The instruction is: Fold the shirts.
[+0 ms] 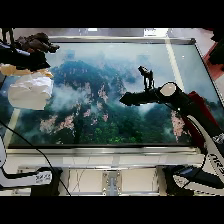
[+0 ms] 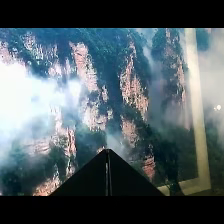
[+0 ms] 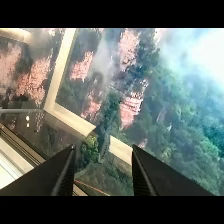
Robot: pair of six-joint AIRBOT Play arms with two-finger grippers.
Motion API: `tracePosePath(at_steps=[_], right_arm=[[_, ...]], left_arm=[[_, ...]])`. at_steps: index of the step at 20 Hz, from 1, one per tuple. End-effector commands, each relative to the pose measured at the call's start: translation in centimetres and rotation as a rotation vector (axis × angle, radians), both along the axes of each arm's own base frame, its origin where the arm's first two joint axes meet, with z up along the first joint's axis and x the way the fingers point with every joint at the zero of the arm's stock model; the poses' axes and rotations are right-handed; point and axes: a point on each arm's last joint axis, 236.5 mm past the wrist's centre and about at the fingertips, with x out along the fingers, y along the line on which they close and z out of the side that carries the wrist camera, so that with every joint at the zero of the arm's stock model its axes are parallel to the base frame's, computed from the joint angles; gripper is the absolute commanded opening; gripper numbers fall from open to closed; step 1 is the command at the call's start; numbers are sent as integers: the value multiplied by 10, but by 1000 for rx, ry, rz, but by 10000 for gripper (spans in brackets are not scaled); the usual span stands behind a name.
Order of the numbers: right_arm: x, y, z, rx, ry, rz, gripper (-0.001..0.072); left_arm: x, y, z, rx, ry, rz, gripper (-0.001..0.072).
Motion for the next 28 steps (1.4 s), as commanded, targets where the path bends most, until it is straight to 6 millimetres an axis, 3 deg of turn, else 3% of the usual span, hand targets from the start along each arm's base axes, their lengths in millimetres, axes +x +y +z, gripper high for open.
tracePosePath(at_steps=[1,23,28], right_arm=[[0,0,0,0,1,1,406],[1,0,0,-2,-5,0,406],[12,-5,1,-19,-48,-29,405]], left_arm=[[0,0,0,0,0,1,15],[0,0,0,0,0,1,15],[4,-3,4,-18,-20,2,15]])
